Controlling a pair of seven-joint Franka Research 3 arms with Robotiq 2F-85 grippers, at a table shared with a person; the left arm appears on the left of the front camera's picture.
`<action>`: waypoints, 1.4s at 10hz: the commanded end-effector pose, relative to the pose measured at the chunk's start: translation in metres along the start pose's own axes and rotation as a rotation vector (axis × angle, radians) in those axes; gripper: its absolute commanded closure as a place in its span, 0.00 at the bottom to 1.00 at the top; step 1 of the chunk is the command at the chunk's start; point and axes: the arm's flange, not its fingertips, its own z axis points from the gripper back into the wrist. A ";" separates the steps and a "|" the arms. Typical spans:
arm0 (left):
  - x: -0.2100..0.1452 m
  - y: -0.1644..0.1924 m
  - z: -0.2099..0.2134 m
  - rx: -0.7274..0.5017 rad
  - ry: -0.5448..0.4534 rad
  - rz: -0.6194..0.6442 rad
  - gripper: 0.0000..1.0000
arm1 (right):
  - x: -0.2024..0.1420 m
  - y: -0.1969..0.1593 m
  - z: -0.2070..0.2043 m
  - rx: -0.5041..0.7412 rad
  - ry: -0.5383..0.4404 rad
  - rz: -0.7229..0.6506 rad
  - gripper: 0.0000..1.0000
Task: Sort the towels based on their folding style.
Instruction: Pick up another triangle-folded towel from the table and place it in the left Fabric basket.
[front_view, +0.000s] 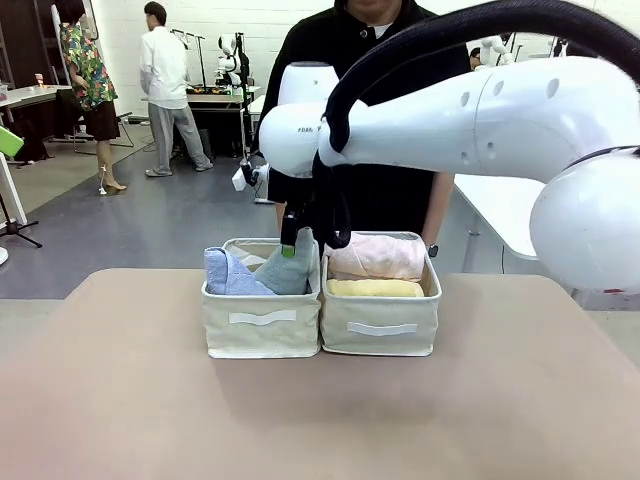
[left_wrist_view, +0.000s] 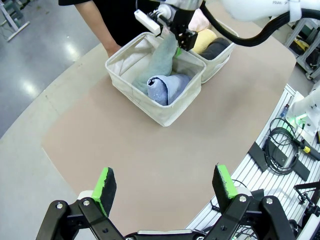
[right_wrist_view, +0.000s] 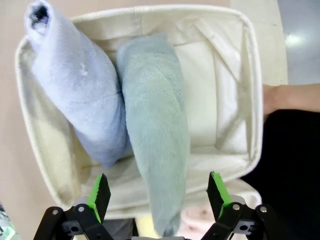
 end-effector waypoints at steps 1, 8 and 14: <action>0.001 0.000 -0.001 0.000 -0.006 -0.005 0.00 | -0.039 0.042 0.074 -0.079 0.037 -0.008 0.00; 0.001 0.000 -0.001 0.000 -0.006 -0.005 0.00 | -0.307 0.217 0.171 -0.229 -0.060 -0.347 0.00; 0.001 0.000 -0.001 0.000 -0.006 -0.005 0.00 | -0.318 0.209 0.184 -0.190 -0.023 -0.361 0.00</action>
